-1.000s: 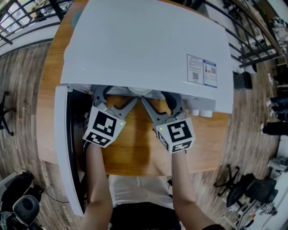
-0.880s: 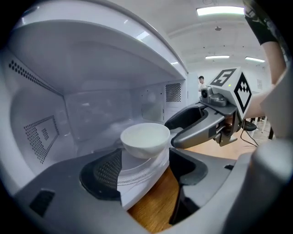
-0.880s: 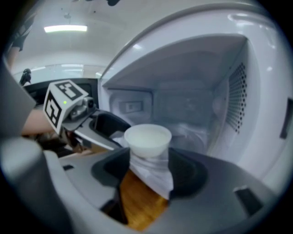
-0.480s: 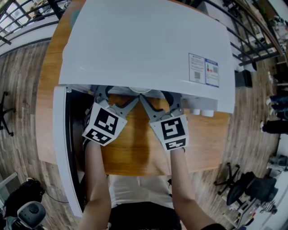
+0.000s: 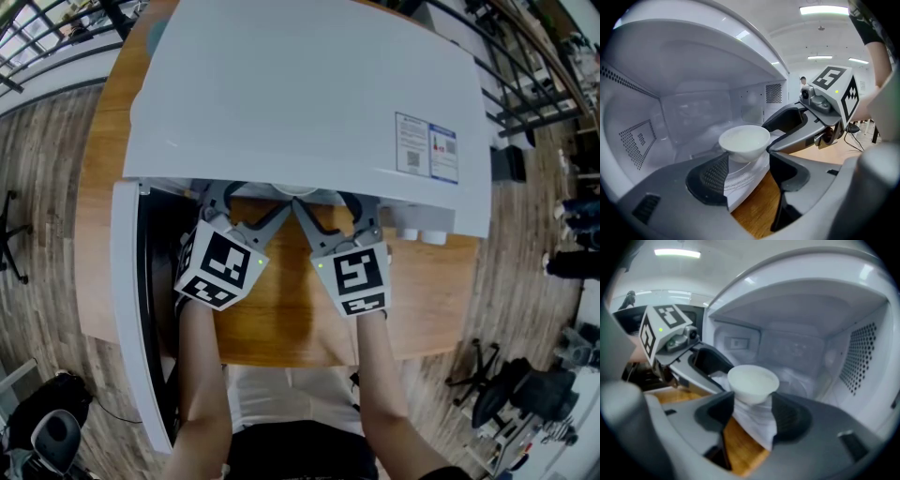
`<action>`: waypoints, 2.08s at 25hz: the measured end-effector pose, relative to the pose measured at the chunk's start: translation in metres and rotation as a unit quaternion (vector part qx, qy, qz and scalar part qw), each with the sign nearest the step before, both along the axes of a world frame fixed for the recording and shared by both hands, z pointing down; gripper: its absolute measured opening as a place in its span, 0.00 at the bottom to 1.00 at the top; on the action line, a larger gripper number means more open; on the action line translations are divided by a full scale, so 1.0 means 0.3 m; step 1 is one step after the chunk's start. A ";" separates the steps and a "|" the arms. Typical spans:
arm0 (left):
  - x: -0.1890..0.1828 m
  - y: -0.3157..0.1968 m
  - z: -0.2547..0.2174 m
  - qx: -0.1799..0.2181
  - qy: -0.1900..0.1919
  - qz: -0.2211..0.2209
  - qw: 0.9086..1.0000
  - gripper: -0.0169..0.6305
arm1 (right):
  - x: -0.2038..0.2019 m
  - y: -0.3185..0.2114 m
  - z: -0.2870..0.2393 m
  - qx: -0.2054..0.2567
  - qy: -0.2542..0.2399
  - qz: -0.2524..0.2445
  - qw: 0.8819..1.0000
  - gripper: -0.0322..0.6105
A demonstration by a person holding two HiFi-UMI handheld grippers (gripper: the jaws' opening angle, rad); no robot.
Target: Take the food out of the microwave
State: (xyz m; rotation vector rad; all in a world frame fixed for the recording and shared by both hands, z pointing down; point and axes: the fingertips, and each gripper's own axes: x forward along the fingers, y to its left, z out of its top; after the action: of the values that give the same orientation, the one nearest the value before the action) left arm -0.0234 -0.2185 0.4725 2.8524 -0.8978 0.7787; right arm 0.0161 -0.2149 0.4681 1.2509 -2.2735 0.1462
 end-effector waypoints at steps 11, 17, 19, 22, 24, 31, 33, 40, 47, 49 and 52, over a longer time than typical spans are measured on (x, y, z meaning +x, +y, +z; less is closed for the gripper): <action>-0.009 0.016 -0.019 -0.011 0.051 -0.034 0.998 0.43 | 0.005 0.028 -0.002 -0.003 -0.002 -0.020 1.000 0.45; -0.005 0.018 -0.019 -0.005 0.048 -0.041 0.998 0.43 | 0.005 0.029 -0.002 0.009 -0.011 -0.007 1.000 0.45; -0.003 0.021 -0.021 -0.002 0.046 -0.039 0.998 0.43 | 0.005 0.033 -0.002 0.011 -0.014 -0.003 1.000 0.45; -0.002 0.023 -0.018 0.001 0.042 -0.041 0.998 0.43 | 0.007 0.036 0.000 0.011 -0.011 -0.004 1.000 0.45; -0.004 0.020 -0.014 0.001 0.044 -0.044 0.998 0.43 | 0.006 0.033 0.002 0.010 -0.007 -0.008 1.000 0.45; -0.005 0.009 -0.011 0.015 0.015 -0.033 0.999 0.47 | 0.006 0.014 0.011 0.011 0.019 -0.008 1.000 0.45; -0.008 0.002 -0.008 0.015 0.013 -0.034 0.999 0.48 | 0.005 0.012 0.018 0.007 0.023 -0.007 1.000 0.45; -0.002 -0.010 -0.020 0.008 0.035 -0.029 0.999 0.47 | 0.003 0.004 0.016 0.013 0.033 0.001 0.999 0.45; 0.000 0.007 -0.024 0.019 0.033 -0.034 0.999 0.46 | 0.008 0.014 0.017 0.023 0.042 0.002 0.999 0.45; -0.001 0.015 -0.027 0.023 0.033 -0.038 0.998 0.45 | 0.010 0.022 0.015 0.023 0.047 0.001 0.999 0.45; -0.001 0.030 -0.038 0.026 0.031 -0.041 0.998 0.45 | 0.010 0.036 0.002 0.029 0.047 0.000 0.998 0.45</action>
State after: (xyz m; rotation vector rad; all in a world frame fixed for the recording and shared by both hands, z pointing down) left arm -0.0237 -0.2095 0.4612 2.8454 -1.0343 0.6635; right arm 0.0191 -0.2041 0.4688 1.2619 -2.2112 0.0206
